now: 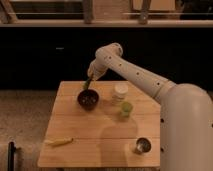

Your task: Place pepper in purple bowl

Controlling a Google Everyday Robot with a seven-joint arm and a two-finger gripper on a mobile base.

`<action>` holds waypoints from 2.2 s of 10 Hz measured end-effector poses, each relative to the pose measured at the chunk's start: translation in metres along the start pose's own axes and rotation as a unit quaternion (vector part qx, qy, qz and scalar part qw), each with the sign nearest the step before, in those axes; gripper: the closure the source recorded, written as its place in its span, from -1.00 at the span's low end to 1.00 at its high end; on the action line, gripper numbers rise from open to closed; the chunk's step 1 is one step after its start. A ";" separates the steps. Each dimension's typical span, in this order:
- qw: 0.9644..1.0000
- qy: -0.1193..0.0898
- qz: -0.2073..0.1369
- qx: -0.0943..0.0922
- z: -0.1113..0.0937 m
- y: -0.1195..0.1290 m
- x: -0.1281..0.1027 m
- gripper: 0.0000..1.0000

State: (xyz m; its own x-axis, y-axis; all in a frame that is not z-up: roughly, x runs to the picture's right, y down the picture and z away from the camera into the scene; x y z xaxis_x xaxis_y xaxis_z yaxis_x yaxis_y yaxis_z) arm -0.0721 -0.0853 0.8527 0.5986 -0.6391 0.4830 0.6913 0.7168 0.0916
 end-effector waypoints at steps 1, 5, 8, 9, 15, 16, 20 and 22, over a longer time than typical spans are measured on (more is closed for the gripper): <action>1.000 -0.011 0.000 -0.006 0.005 0.005 -0.004 1.00; 0.998 -0.046 -0.006 -0.031 0.031 0.013 -0.020 1.00; 0.997 -0.063 -0.014 -0.049 0.040 0.017 -0.033 1.00; 0.996 -0.068 -0.018 -0.055 0.042 0.018 -0.039 0.95; 0.993 -0.080 -0.019 -0.085 0.044 0.032 -0.060 -0.21; 0.993 -0.080 -0.019 -0.086 0.044 0.032 -0.060 -0.42; 0.993 -0.079 -0.019 -0.087 0.043 0.032 -0.059 -0.60; 0.993 -0.076 -0.020 -0.086 0.040 0.031 -0.057 -0.60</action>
State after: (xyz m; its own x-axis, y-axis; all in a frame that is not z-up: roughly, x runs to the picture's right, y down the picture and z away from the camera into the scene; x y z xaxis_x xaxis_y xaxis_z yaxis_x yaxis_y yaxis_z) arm -0.1008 -0.0160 0.8629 0.5101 -0.6078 0.6086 0.7802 0.6248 -0.0299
